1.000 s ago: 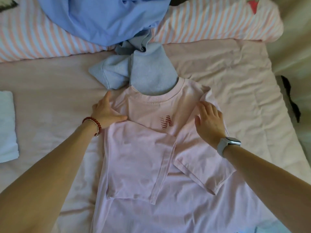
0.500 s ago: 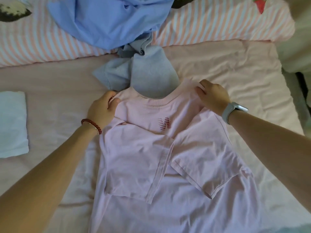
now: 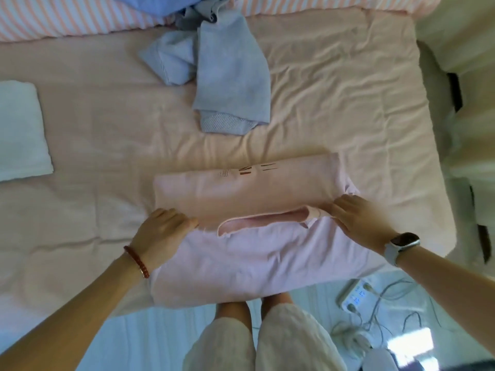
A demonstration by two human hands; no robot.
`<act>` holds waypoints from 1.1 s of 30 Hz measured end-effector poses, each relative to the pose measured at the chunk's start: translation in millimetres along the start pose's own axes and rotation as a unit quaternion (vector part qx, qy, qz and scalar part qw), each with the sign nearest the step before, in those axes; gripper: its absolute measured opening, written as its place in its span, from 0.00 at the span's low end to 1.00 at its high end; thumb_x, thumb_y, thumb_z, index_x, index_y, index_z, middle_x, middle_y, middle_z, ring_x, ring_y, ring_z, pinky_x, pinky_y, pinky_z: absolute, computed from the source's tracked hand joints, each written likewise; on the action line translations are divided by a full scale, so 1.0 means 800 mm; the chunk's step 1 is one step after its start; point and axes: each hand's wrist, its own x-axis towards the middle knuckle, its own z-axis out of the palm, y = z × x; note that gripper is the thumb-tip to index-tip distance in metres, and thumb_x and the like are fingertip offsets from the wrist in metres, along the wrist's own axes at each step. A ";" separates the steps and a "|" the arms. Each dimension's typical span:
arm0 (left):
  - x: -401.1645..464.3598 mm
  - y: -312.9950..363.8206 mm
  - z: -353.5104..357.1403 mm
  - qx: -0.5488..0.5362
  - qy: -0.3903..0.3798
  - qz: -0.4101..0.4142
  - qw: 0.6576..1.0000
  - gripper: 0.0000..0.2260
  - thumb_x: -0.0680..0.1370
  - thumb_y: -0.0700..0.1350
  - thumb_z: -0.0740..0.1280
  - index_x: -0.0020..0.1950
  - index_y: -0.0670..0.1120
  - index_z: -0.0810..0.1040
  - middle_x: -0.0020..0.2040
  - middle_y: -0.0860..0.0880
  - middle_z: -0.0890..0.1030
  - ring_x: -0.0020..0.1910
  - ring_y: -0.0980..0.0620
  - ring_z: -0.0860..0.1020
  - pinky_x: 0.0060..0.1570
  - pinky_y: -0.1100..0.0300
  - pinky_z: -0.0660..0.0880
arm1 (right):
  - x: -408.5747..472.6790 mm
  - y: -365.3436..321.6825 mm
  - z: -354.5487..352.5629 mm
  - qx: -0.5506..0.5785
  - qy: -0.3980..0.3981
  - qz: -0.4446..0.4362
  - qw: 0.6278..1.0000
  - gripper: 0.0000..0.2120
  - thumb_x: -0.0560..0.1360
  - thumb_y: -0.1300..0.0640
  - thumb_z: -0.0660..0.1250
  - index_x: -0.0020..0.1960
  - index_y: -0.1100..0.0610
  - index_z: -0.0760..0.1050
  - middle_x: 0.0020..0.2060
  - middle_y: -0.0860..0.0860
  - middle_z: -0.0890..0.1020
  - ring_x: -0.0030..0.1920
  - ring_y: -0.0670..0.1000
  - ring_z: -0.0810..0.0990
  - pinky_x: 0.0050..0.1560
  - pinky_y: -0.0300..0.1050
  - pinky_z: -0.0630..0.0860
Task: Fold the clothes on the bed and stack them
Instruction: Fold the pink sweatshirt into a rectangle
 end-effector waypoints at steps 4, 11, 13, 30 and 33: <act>-0.034 0.027 0.025 0.020 -0.215 0.055 0.975 0.15 0.61 0.47 0.78 0.45 0.54 0.81 0.34 0.54 0.78 0.35 0.51 0.78 0.43 0.61 0.70 | -0.046 -0.018 0.024 -0.031 -0.129 -0.019 0.991 0.19 0.58 0.63 0.78 0.49 0.54 0.82 0.36 0.52 0.82 0.35 0.54 0.81 0.35 0.43 0.78; 0.010 0.034 0.034 -0.039 -0.320 -0.137 0.937 0.19 0.79 0.52 0.55 0.38 0.43 0.79 0.40 0.46 0.79 0.45 0.45 0.77 0.48 0.52 0.73 | -0.005 -0.026 0.047 -0.131 -0.350 0.076 0.924 0.16 0.76 0.52 0.55 0.62 0.51 0.74 0.60 0.53 0.76 0.59 0.55 0.74 0.62 0.58 0.65; 0.029 0.018 0.033 -0.012 -0.093 -0.119 0.988 0.16 0.75 0.48 0.56 0.37 0.42 0.80 0.36 0.45 0.79 0.37 0.43 0.79 0.37 0.53 0.75 | 0.032 -0.020 0.042 -0.118 -0.185 0.086 0.972 0.04 0.70 0.57 0.69 0.41 0.58 0.78 0.38 0.55 0.80 0.38 0.57 0.78 0.40 0.50 0.74; 0.056 -0.062 0.024 -0.095 -0.161 -0.289 0.939 0.14 0.76 0.56 0.64 0.48 0.45 0.71 0.41 0.53 0.73 0.43 0.48 0.74 0.37 0.58 0.62 | 0.090 0.057 0.036 -0.083 -0.175 0.217 0.957 0.13 0.79 0.52 0.56 0.60 0.55 0.71 0.50 0.53 0.76 0.52 0.56 0.76 0.49 0.48 0.66; 0.065 -0.070 -0.009 -0.096 -0.118 -0.284 0.946 0.14 0.75 0.56 0.65 0.47 0.46 0.73 0.40 0.54 0.72 0.40 0.49 0.73 0.37 0.59 0.62 | 0.101 0.065 0.004 -0.078 -0.127 0.196 0.969 0.11 0.78 0.55 0.59 0.56 0.57 0.74 0.46 0.55 0.77 0.48 0.58 0.77 0.47 0.49 0.66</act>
